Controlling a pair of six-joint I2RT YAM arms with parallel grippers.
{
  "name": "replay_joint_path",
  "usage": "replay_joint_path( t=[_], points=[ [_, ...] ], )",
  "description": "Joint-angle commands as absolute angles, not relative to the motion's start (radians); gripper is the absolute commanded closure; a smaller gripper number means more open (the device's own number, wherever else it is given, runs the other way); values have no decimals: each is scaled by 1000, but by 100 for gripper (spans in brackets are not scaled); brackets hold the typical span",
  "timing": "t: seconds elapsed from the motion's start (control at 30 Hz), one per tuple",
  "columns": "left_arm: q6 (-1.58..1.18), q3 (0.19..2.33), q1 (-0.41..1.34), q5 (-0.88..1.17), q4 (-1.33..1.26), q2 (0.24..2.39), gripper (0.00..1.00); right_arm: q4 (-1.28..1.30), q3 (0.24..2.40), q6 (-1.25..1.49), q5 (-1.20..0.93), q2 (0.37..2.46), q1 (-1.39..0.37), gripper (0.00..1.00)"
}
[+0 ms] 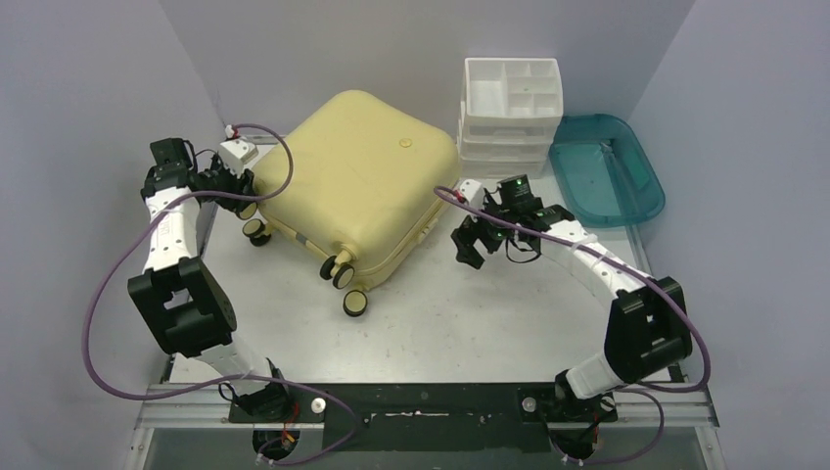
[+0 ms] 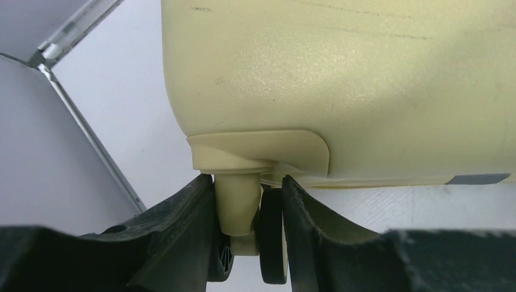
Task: Open, take out, and arrange the luggage
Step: Adjust the luggage at the center of the board.
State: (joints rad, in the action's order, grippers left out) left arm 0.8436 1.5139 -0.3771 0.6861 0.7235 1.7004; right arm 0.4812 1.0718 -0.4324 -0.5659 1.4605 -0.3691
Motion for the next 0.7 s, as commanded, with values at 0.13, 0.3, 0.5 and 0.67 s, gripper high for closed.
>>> replay_joint_path(
  t=[0.13, 0.3, 0.5, 0.67],
  points=[
    [939, 1262, -386, 700, 885, 1511, 73, 464, 1450, -291, -513, 1723, -431, 0],
    [969, 1158, -371, 712, 938, 1422, 74, 513, 1715, -223, -455, 1903, -469, 0],
    [1015, 1066, -272, 718, 1064, 1290, 74, 475, 1904, -164, -336, 2034, -495, 0],
    [920, 982, -127, 703, 1036, 1136, 73, 522, 2054, -166, -267, 2098, -493, 0]
  ],
)
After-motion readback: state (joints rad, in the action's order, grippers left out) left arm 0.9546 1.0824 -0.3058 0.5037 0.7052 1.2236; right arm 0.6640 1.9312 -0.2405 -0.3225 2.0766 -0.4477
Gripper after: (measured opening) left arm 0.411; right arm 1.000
